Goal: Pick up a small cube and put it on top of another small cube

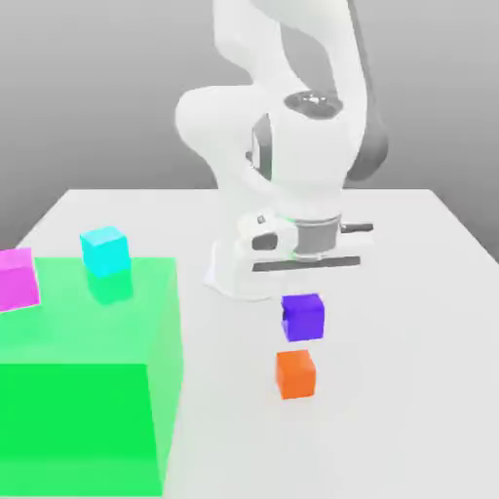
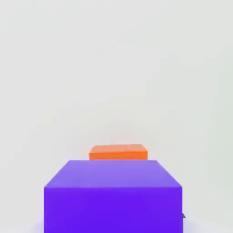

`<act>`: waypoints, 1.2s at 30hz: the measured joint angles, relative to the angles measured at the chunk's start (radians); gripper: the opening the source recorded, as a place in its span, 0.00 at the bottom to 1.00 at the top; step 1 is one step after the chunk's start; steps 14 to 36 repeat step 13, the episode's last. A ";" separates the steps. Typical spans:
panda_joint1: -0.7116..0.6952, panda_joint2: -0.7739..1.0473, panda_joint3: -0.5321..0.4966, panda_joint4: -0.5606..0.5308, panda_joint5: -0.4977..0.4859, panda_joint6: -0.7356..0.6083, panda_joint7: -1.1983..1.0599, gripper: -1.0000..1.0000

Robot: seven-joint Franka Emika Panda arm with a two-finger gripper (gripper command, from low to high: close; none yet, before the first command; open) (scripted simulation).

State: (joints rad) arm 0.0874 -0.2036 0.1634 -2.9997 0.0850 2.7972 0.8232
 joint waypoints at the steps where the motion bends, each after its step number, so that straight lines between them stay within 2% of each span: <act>1: -0.005 0.034 0.002 0.001 -0.008 0.034 0.006 0.00; 4: -0.015 0.142 0.000 0.004 -0.048 0.137 0.033 0.00; 5: -0.018 0.168 -0.003 0.005 -0.061 0.162 0.042 1.00; 36: -0.011 0.145 -0.005 0.004 -0.050 0.141 0.034 1.00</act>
